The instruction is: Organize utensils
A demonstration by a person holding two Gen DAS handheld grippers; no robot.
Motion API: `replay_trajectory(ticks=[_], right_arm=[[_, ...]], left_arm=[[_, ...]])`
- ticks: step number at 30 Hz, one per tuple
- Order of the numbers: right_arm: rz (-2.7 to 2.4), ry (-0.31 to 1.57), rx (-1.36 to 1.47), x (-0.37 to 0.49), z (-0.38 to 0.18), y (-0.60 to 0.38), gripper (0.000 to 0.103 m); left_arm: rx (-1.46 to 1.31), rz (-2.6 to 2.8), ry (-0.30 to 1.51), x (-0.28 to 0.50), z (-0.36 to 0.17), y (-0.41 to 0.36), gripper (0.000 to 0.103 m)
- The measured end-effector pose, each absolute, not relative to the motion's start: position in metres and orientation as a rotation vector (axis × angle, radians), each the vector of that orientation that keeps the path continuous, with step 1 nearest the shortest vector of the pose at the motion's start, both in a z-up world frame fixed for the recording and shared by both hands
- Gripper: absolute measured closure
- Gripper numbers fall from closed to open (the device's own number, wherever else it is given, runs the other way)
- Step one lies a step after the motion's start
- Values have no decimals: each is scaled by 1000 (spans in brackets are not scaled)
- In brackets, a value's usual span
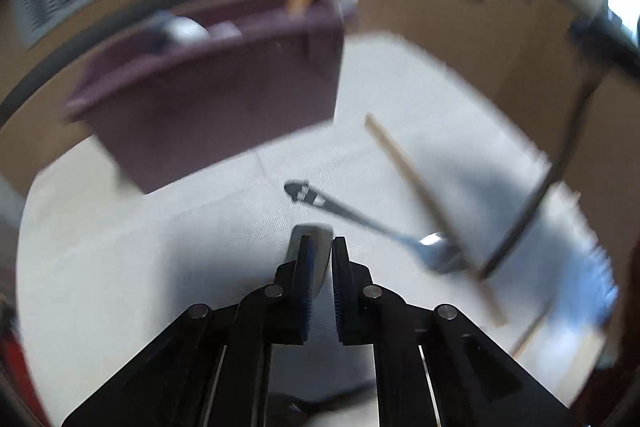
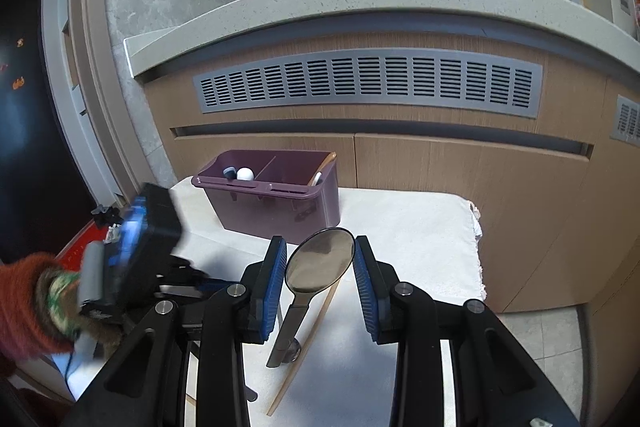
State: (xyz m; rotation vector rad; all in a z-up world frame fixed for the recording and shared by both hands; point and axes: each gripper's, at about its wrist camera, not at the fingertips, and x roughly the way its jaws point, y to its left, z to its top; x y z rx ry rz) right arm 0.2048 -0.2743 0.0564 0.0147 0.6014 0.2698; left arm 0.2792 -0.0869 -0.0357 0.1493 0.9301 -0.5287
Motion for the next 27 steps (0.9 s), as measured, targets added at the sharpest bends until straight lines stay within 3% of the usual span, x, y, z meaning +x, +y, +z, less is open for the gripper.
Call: replay_trajectory(ticks=[4, 9, 10, 14, 21, 27], right_arm=[[270, 613, -23, 210, 59, -263, 71], [290, 620, -60, 208, 58, -251, 71], [292, 625, -61, 207, 57, -250, 71], [296, 652, -63, 208, 53, -249, 71], [292, 669, -86, 206, 47, -255, 71], [288, 678, -52, 211, 41, -260, 71]], left_arm=[[2, -488, 823, 261, -12, -55, 95], [125, -579, 885, 261, -16, -58, 93], [162, -646, 914, 265, -22, -67, 89], [299, -721, 963, 275, -41, -82, 58], [465, -679, 1008, 297, -58, -105, 57], [361, -657, 1066, 311, -58, -106, 59]])
